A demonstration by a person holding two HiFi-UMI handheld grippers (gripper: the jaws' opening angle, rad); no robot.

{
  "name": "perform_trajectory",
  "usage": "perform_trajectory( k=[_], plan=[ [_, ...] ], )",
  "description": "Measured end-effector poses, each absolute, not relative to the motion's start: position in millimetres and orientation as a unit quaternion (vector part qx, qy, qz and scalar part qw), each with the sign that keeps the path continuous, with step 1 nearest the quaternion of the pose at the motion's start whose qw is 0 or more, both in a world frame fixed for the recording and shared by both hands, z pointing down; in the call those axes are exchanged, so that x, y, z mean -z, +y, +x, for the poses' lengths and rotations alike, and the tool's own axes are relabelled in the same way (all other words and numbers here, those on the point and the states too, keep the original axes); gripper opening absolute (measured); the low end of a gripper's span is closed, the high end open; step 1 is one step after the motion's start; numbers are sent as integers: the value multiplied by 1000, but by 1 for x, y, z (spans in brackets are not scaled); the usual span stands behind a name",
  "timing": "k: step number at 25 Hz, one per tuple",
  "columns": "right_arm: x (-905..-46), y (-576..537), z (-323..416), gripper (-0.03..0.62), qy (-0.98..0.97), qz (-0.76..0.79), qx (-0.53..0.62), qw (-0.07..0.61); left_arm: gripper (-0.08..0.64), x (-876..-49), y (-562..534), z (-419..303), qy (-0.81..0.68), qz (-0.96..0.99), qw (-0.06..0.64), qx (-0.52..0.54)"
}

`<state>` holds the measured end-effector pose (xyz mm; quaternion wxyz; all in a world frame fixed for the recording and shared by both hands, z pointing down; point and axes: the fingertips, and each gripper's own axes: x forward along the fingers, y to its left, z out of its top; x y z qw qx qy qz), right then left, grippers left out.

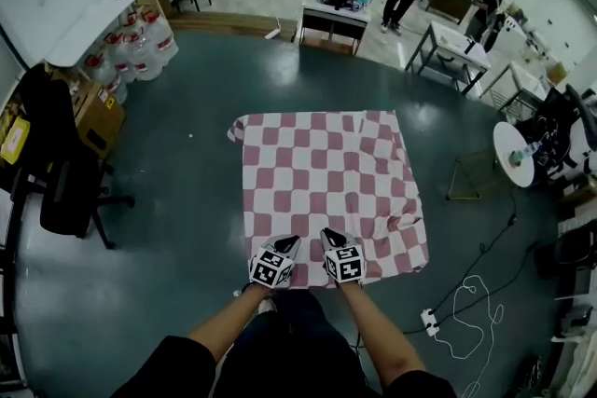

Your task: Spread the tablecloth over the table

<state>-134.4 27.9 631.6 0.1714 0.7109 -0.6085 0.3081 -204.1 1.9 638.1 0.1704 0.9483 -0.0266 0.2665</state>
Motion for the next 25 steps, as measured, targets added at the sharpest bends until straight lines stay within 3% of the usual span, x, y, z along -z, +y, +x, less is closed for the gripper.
perform_trajectory(
  k=[9, 17, 25],
  plan=[
    [-622, 94, -103, 38, -579, 741, -299, 159, 17, -636, 51, -193, -12, 948, 149, -282],
    [-637, 169, -7, 38, -582, 739, -302, 155, 17, -658, 112, -117, -33, 940, 147, -306],
    [-676, 247, 92, 38, -613, 696, -317, 200, 17, -681, 183, -40, -90, 931, 175, -307]
  ],
)
